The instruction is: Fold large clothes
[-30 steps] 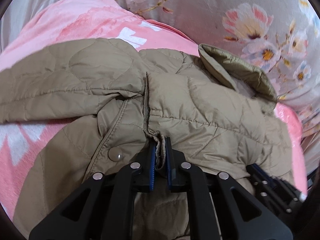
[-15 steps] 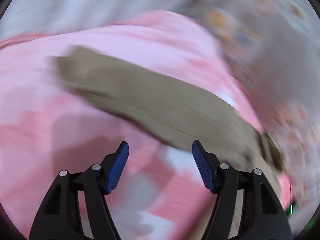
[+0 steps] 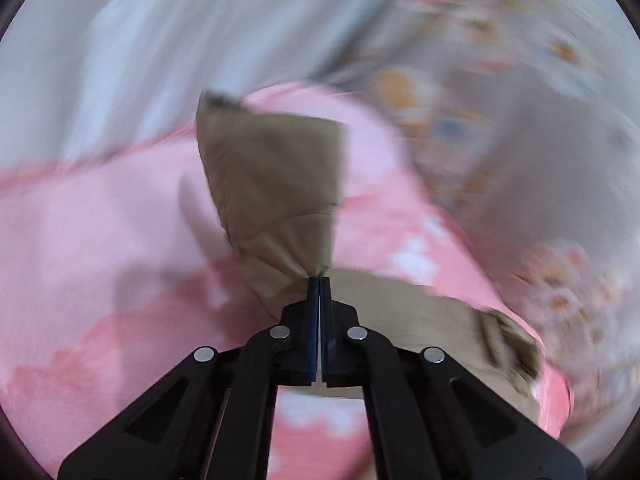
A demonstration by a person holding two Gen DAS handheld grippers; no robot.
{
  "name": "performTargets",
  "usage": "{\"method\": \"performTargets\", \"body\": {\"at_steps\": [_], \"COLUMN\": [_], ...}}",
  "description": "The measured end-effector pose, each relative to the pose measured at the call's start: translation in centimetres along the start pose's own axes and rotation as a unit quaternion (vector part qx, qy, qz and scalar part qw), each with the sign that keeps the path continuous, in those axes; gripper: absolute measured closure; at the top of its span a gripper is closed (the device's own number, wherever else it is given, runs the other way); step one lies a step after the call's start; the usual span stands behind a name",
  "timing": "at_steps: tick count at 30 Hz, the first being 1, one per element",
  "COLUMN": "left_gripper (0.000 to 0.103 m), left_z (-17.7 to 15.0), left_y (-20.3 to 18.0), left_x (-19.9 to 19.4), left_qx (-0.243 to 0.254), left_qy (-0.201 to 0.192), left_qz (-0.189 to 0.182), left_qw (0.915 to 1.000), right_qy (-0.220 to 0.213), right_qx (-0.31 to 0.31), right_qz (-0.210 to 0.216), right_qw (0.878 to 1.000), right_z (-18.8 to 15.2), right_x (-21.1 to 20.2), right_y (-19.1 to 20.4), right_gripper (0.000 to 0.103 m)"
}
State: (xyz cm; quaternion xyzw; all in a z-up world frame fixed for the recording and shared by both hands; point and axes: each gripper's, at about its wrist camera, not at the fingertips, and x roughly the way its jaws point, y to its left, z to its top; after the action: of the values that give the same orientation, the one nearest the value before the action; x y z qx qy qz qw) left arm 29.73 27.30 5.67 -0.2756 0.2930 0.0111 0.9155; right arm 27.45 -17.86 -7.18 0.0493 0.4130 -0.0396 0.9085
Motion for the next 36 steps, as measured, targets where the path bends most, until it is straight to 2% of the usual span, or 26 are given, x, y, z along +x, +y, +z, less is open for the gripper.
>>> {"method": "performTargets", "body": {"at_steps": [2,4,6,8,11,13,15,16,17,19,21,24,27,29,32,36], "left_gripper": [0.103,0.103,0.103,0.103,0.103,0.103,0.076,0.048,0.04,0.039,0.034,0.031,0.031,0.031,0.031,0.031], "left_z": [-0.1,-0.8,-2.7,-5.6,-9.9,-13.6,-17.3,-19.0,-20.3,-22.0,-21.9,-19.7,-16.0,-14.0,-12.7,-12.0], "left_y": [-6.9,-12.4,-18.3,-23.8,-28.7,-31.5,-33.0,-33.1,-33.0,-31.6,-29.4,-24.2,-19.1,-15.5,-12.0,-9.7], "left_x": [-1.7,-2.8,-3.8,-3.8,-2.4,-0.1,2.4,3.1,3.6,3.8,3.9,4.3,6.3,8.2,10.5,12.9], "left_qx": [0.061,0.111,0.161,0.197,0.224,0.235,0.235,0.234,0.231,0.218,0.184,0.095,0.015,-0.033,-0.093,-0.147], "left_qy": [-0.002,-0.001,0.011,0.039,0.075,0.119,0.166,0.176,0.178,0.188,0.207,0.209,0.199,0.202,0.214,0.218], "left_qz": [-0.058,-0.1,-0.147,-0.19,-0.216,-0.228,-0.219,-0.206,-0.197,-0.206,-0.228,-0.235,-0.205,-0.176,-0.16,-0.146], "left_qw": [0.9964,0.9888,0.976,0.9609,0.9475,0.9374,0.9324,0.9339,0.936,0.9354,0.9335,0.9444,0.9583,0.9629,0.9592,0.9536], "right_qy": [-0.016,-0.018,-0.014,-0.013,-0.012,-0.007,-0.002,0.0,0.001,-0.001,-0.006,-0.019,-0.025,-0.025,-0.017,-0.005], "right_qx": [0.023,0.06,0.089,0.103,0.125,0.142,0.156,0.162,0.166,0.172,0.173,0.18,0.194,0.213,0.231,0.232], "right_qz": [0.009,0.03,0.048,0.044,0.023,0.01,-0.001,-0.003,-0.004,-0.006,-0.01,0.007,0.036,0.064,0.077,0.058], "right_qw": [1.0,0.998,0.995,0.994,0.992,0.99,0.988,0.987,0.986,0.985,0.985,0.984,0.98,0.975,0.97,0.971], "right_z": [-0.5,-1.6,-3.1,-4.8,-7.2,-8.8,-10.0,-10.5,-10.8,-11.2,-10.9,-9.7,-7.6,-5.9,-3.9,-2.2], "right_x": [-2.0,-4.4,-6.3,-8.1,-10.2,-11.1,-11.7,-11.8,-12.0,-12.4,-12.7,-12.8,-11.9,-10.7,-8.7,-6.4], "right_y": [-0.9,-2.6,-4.6,-6.6,-9.6,-11.5,-12.9,-13.5,-14.1,-15.0,-15.6,-16.2,-16.7,-17.1,-17.0,-16.2], "right_gripper": [0.085,0.079,0.077,0.076,0.076,0.076,0.075,0.075,0.074,0.07,0.064,0.057,0.056,0.055,0.055,0.051]}}
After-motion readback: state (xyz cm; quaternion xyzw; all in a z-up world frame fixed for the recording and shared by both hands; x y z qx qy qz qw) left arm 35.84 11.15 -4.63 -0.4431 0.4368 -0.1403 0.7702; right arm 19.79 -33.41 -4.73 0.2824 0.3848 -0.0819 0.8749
